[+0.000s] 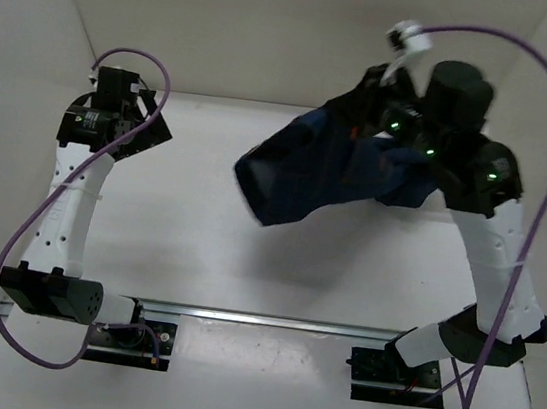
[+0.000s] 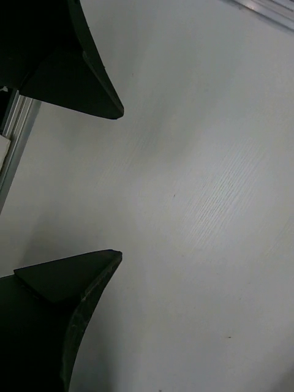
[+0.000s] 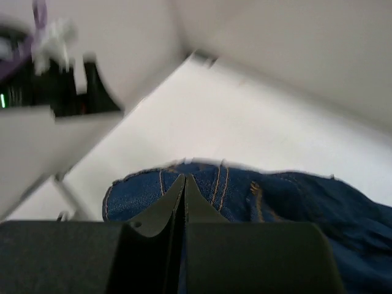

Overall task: Fold and stack the trousers
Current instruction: Move the trousers to the center of the board, then flatten the trousers out

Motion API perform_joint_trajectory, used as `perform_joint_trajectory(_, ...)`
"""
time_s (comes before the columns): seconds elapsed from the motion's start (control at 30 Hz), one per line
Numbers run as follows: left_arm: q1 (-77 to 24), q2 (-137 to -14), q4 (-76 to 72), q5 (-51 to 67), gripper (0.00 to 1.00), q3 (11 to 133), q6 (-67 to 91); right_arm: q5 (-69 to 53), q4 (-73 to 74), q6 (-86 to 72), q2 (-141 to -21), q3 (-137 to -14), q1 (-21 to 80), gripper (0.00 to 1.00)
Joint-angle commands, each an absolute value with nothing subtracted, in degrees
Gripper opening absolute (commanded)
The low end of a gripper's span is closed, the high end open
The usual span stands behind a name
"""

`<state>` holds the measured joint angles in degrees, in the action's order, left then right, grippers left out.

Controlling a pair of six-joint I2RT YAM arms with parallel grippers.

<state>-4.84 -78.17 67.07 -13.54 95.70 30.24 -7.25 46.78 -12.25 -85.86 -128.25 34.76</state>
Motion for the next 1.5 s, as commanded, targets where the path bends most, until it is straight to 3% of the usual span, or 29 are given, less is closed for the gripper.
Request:
perform_joint_trajectory(0.0,0.52,-74.09,69.25,-12.04,0.99,100.01,31.73,-5.54,43.17,-15.18,-88.51,-114.57,41.82,0.02)
perform_joint_trajectory(0.03,1.31,-74.61,70.04,-13.17,0.99,100.8,31.73,-6.58,41.59,-19.38,-88.51,-109.74,42.62,0.17)
perform_joint_trajectory(0.1,2.02,-76.19,72.24,-13.71,0.99,103.53,28.66,-9.32,42.7,-20.74,-92.18,-103.98,42.63,0.69)
perform_joint_trajectory(0.13,2.02,-78.12,73.29,-13.71,0.99,104.58,28.13,-7.05,46.8,-21.26,-93.15,-103.97,43.15,0.82)
perform_joint_trajectory(0.23,1.15,-78.75,74.09,-7.4,0.99,102.93,24.53,2.78,47.72,-21.27,-87.92,-101.7,42.11,1.0)
perform_joint_trajectory(0.27,-0.51,-78.14,73.13,-5.29,0.99,99.53,24.0,6.12,47.72,-21.27,-86.59,-101.17,40.88,1.0)
perform_joint_trajectory(0.37,-2.8,-75.24,67.87,2.41,0.99,91.35,23.99,6.68,47.72,-21.79,-82.01,-97.13,34.03,0.73)
perform_joint_trajectory(0.4,-3.6,-74.36,66.02,4.9,0.99,85.4,24.6,7.38,48.33,-21.8,-81.04,-95.47,31.14,0.51)
perform_joint_trajectory(0.43,-4.65,-72.7,62.26,7.36,0.99,82.38,25.31,8.08,48.34,-23.36,-79.03,-91.45,29.81,0.2)
perform_joint_trajectory(0.5,-10.09,-71.89,58.73,10.98,0.99,77.08,27.94,8.09,48.96,-24.78,-76.91,-86.77,26.12,0.06)
perform_joint_trajectory(0.53,-12.46,-71.89,57.75,10.99,0.99,73.43,28.82,8.09,48.96,-26.18,-74.82,-84.22,24.62,0.14)
perform_joint_trajectory(0.57,-14.92,-72.76,56.96,10.03,0.99,72.08,29.79,8.09,48.96,-26.19,-73.75,-82.02,23.22,0.36)
perform_joint_trajectory(0.63,-21.34,-74.7,56.34,6.51,0.99,69.28,33.12,7.56,48.96,-26.98,-71.21,-76.39,18.3,0.96)
perform_joint_trajectory(0.67,-23.18,-76.62,55.64,6.5,0.99,68.65,34.09,7.56,48.96,-27.59,-71.19,-74.98,14.63,1.0)
perform_joint_trajectory(0.9,-36.9,-90.93,50.27,0.72,0.99,71.62,35.16,-0.17,42.64,-28.21,-79.86,-73.47,1.86,1.0)
perform_joint_trajectory(1.07,-38.85,-97.64,50.27,-2.99,0.99,75.23,34.54,-0.18,39.12,-29.71,-89.55,-77.95,0.44,1.0)
perform_joint_trajectory(1.17,-38.85,-101.42,49.75,-2.99,0.99,76.46,34.01,2.46,37.8,-31.63,-94.3,-80.5,0.44,0.72)
perform_joint_trajectory(1.2,-38.85,-102.12,49.75,-2.99,0.94,77.07,33.06,3.07,37.79,-31.64,-95.87,-81.2,0.44,0.6)
perform_joint_trajectory(1.23,-38.85,-103.35,49.75,-2.99,0.84,77.08,33.05,3.77,37.79,-31.64,-95.89,-81.82,0.96,0.39)
perform_joint_trajectory(1.3,-38.33,-103.97,49.22,-2.46,0.6,77.7,31.47,3.78,37.09,-31.64,-96.5,-83.31,1.49,0.16)
perform_joint_trajectory(1.33,-38.32,-103.97,49.22,-2.46,0.15,78.22,31.46,3.08,37.09,-31.64,-96.5,-84.02,2.8,0.0)
perform_joint_trajectory(1.37,-37.36,-103.19,49.22,-2.46,0.1,78.22,31.46,2.47,37.09,-31.03,-96.5,-84.89,3.42,0.0)
perform_joint_trajectory(1.47,-32.8,-98.89,50.7,-3.16,0.1,77.08,31.99,1.24,37.88,-28.92,-95.98,-93.73,7.02,0.0)
